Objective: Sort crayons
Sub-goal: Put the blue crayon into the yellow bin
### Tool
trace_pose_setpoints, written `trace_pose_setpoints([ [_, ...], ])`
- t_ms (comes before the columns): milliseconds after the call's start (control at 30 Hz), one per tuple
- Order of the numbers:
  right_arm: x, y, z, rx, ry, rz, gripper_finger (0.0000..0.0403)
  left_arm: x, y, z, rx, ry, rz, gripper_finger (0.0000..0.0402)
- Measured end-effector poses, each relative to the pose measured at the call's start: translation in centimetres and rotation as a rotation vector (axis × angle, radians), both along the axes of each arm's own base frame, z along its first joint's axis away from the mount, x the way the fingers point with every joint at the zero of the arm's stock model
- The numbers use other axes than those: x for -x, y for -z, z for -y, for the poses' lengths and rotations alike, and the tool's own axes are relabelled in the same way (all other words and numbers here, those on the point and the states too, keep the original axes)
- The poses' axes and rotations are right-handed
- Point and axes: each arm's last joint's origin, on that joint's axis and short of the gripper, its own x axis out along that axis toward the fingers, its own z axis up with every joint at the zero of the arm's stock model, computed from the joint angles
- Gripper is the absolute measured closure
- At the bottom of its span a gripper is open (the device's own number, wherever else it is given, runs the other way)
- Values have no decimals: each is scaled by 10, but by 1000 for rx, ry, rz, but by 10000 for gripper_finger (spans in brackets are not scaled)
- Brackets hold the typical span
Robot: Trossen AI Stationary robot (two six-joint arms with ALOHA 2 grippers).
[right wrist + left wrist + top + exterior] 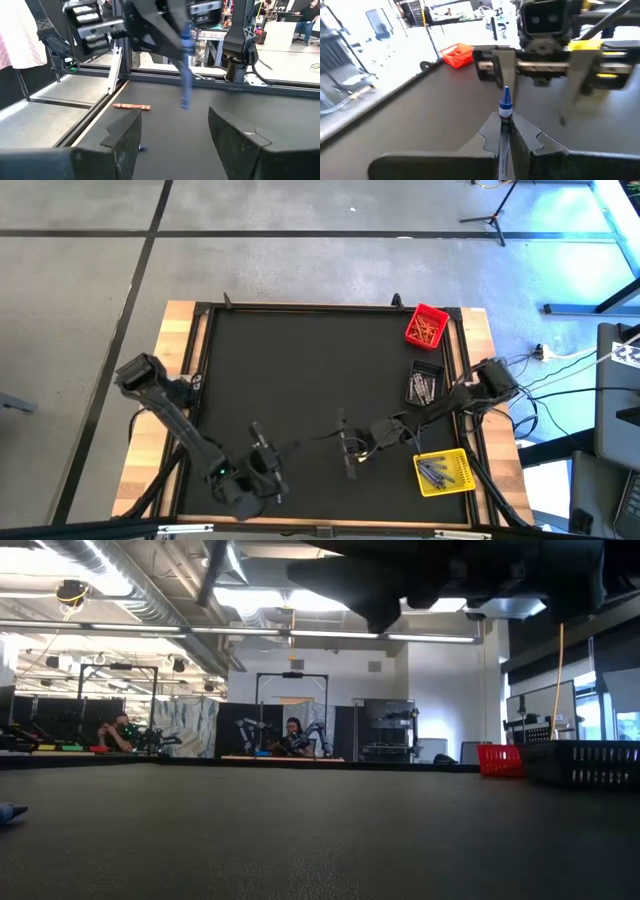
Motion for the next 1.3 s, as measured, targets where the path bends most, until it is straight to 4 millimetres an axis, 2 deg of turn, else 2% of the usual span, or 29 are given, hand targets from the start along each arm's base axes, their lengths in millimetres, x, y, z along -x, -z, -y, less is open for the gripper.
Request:
trace_pose_setpoints([
  [233,-18,-2,-8,19,6,26,193,-23,-6,-15,-27,22,-41,395],
  [333,-20,-4,-7,30,75,31,199,-30,-8,-19,-16,39,-44,395],
  [567,-21,-6,-4,46,150,45,217,-35,-14,-16,-1,97,-20,395],
  [767,-23,-9,-6,30,9,69,232,-37,-14,-18,3,104,-26,395],
  [900,-26,-11,-7,50,-1,61,276,-40,-13,-21,20,124,-39,395],
  [1067,-27,-8,-6,75,-5,30,380,-41,-13,-22,26,137,-49,395],
  [1133,-27,-8,-6,91,-7,29,387,-41,-13,-22,25,140,-52,394],
  [1300,-26,-7,-5,150,21,-11,370,-40,-11,-23,16,133,-68,368],
])
